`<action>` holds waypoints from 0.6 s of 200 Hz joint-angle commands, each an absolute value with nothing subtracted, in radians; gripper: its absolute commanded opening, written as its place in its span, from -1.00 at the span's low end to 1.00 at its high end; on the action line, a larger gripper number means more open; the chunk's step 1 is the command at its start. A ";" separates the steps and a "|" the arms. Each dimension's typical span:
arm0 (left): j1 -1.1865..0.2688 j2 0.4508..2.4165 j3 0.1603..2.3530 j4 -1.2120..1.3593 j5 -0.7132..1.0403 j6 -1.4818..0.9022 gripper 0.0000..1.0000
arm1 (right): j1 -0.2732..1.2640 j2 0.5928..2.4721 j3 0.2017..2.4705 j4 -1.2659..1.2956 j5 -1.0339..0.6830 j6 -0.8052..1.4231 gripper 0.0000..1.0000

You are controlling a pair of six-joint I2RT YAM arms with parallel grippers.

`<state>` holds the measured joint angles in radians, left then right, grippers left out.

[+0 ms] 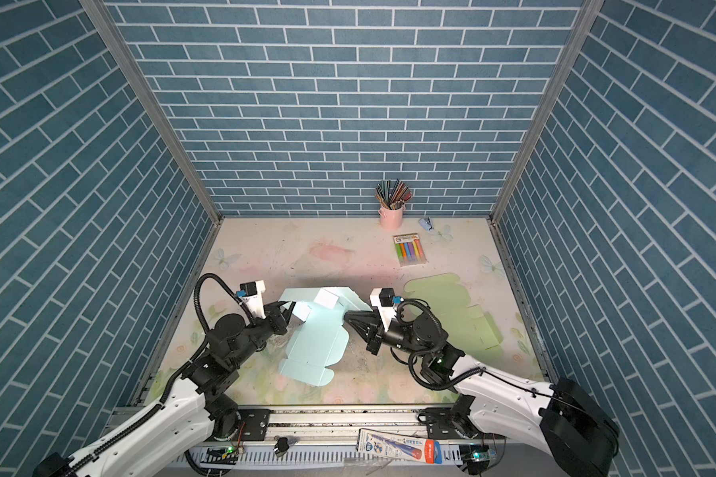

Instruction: Fold the paper box

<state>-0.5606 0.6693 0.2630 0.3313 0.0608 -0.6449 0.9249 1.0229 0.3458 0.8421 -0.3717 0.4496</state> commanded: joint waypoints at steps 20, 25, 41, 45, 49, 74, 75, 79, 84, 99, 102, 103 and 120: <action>-0.555 0.681 0.245 0.377 0.048 -0.650 -1.00 | 0.930 1.112 0.427 0.792 -0.314 0.487 -0.84; -0.555 0.684 0.242 0.379 0.048 -0.648 -1.00 | 0.930 1.124 0.433 0.777 -0.310 0.486 -0.84; -0.555 0.692 0.234 0.382 0.042 -0.644 -1.00 | 0.930 1.156 0.458 0.716 -0.294 0.485 -0.85; -0.555 0.693 0.232 0.381 0.040 -0.644 -1.00 | 0.930 1.162 0.463 0.701 -0.291 0.483 -0.86; -0.555 0.695 0.230 0.380 0.038 -0.643 -1.00 | 0.930 1.168 0.469 0.686 -0.288 0.482 -0.86; -0.553 0.690 0.223 0.354 0.011 -0.647 -1.00 | 0.931 1.137 0.478 0.585 -0.277 0.441 -0.85; -0.552 0.689 0.223 0.352 0.010 -0.648 -1.00 | 0.931 1.134 0.477 0.582 -0.278 0.439 -0.84; -0.550 0.686 0.222 0.343 0.007 -0.651 -1.00 | 0.930 1.118 0.476 0.565 -0.282 0.424 -0.83; -0.542 0.683 0.222 0.333 0.005 -0.654 -1.00 | 0.931 1.096 0.478 0.537 -0.287 0.402 -0.82; -0.504 0.670 0.218 0.310 0.035 -0.658 -1.00 | 0.930 1.002 0.481 0.433 -0.282 0.340 -0.72; -0.494 0.667 0.219 0.307 0.044 -0.657 -1.00 | 0.930 0.983 0.479 0.415 -0.275 0.332 -0.71; -0.493 0.666 0.219 0.305 0.046 -0.656 -1.00 | 0.930 0.974 0.478 0.410 -0.274 0.330 -0.70; -0.456 0.655 0.229 0.272 0.094 -0.631 -1.00 | 0.928 0.851 0.468 0.333 -0.241 0.286 -0.59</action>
